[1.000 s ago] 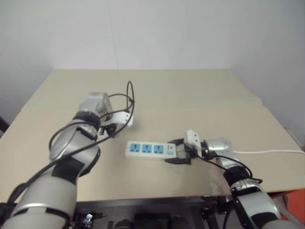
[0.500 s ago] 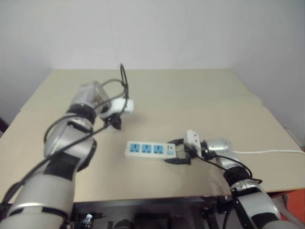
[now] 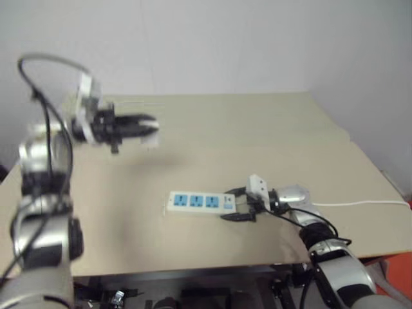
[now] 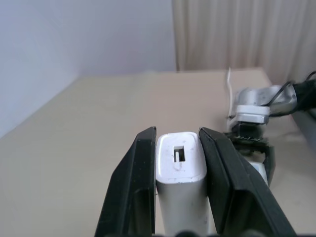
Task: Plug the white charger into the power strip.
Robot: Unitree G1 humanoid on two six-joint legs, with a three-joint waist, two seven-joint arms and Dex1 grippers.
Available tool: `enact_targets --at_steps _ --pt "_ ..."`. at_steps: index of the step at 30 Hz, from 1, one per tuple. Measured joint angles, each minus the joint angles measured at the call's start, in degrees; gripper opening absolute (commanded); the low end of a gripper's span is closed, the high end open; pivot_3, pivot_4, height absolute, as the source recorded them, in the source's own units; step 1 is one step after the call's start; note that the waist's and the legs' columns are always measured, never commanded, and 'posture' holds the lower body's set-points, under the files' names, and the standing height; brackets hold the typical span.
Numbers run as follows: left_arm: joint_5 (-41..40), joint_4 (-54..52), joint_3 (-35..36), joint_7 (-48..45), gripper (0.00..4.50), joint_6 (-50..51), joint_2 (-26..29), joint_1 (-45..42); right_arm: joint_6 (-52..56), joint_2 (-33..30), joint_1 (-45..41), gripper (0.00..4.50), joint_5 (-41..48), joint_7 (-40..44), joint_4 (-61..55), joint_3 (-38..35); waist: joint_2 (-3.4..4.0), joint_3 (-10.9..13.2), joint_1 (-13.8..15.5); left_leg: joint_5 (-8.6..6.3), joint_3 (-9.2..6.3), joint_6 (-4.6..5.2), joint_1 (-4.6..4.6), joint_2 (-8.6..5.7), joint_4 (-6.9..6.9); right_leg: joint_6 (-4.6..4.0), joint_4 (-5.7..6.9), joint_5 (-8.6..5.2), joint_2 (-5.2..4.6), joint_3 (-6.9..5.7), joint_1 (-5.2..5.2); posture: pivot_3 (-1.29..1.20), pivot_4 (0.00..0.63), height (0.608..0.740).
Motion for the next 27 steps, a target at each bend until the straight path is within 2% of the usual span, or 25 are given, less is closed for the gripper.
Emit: enact_targets --at_steps 2,5,9,16,22,27 --pt "-3.9 -7.2 1.0 3.3 1.04 3.5 -2.5 7.3 -0.3 0.0 -0.4 3.42 0.0 0.4 1.0 -0.1 -0.05 0.0 0.2 0.00 -0.02 0.00 -0.03 -0.01 0.01 -0.01 -0.03 0.01 -0.01 -0.01 -0.01 0.00 0.150 0.740" --pt "-7.7 -13.9 2.4 8.7 1.04 5.2 -6.7 12.1 -0.5 0.1 -0.8 3.42 0.0 0.7 2.4 -0.4 -0.08 0.0 0.6 0.00 -0.02 -0.01 0.11 -0.03 -0.01 -0.04 -0.04 0.02 -0.01 0.00 0.13 0.00 0.150 0.740" --pt "-11.2 -15.3 2.2 10.2 1.04 7.0 -8.6 14.5 -1.0 0.4 -1.1 3.42 -0.1 0.8 3.4 -0.6 -0.09 0.0 0.6 0.00 0.00 -0.01 0.18 -0.04 -0.06 -0.06 -0.05 0.03 0.04 0.00 0.18 0.00 0.150 0.740" --pt "-11.9 -5.7 -1.8 5.5 1.04 5.7 -12.5 9.6 -2.2 0.9 -1.9 3.42 -0.4 0.9 5.1 -0.7 -0.12 -0.1 0.4 0.00 0.21 -0.02 0.28 -0.06 -0.06 -0.06 -0.13 0.03 0.07 0.00 0.29 0.00 0.150 0.740" --pt "-7.7 6.2 -8.0 -2.2 1.04 -3.3 -17.3 5.4 -2.5 1.6 -2.2 3.42 -0.5 0.9 5.7 -0.7 -0.13 -0.1 -0.2 0.00 0.46 -0.02 0.28 -0.05 -0.08 -0.06 -0.17 0.03 0.08 0.01 0.29 0.00 0.150 0.740" --pt "-3.9 15.8 -12.2 -3.7 1.04 -11.6 -20.5 0.6 -2.6 1.7 -2.3 3.42 -0.6 1.0 5.8 -0.7 -0.14 -0.1 -0.4 0.00 0.46 -0.01 0.27 -0.05 -0.08 -0.06 -0.19 0.03 0.08 0.01 0.29 0.00 0.150 0.740"
